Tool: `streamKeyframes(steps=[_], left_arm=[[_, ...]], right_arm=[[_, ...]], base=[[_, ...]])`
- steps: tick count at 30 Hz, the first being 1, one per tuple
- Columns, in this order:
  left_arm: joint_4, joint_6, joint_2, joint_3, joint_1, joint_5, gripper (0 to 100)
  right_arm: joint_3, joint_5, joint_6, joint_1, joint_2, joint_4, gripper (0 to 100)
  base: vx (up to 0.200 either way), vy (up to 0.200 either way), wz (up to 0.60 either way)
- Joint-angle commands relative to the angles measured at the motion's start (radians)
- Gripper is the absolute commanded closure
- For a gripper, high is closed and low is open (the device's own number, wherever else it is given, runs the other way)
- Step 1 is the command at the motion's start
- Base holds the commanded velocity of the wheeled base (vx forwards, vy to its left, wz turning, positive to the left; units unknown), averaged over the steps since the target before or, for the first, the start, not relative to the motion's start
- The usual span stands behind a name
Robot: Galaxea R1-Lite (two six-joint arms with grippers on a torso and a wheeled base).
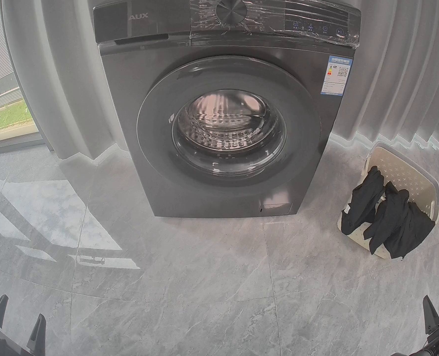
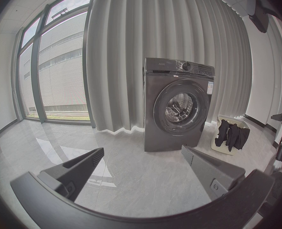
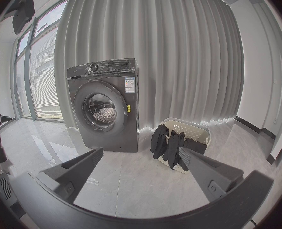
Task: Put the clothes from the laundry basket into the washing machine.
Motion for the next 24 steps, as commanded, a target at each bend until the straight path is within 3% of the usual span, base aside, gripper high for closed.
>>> streamKeyframes(steps=[1,24], left_arm=[[0.0,0.0,-0.016,0.016,0.0,0.0,0],[0.0,0.0,-0.016,0.016,0.0,0.0,0]], right_arm=[[0.018,0.0,0.0,0.001,-0.004,-0.001,0],[0.018,0.0,-0.001,0.001,-0.004,-0.001,0]], base=[[0.0,0.0,0.0],[0.0,0.0,0.0]])
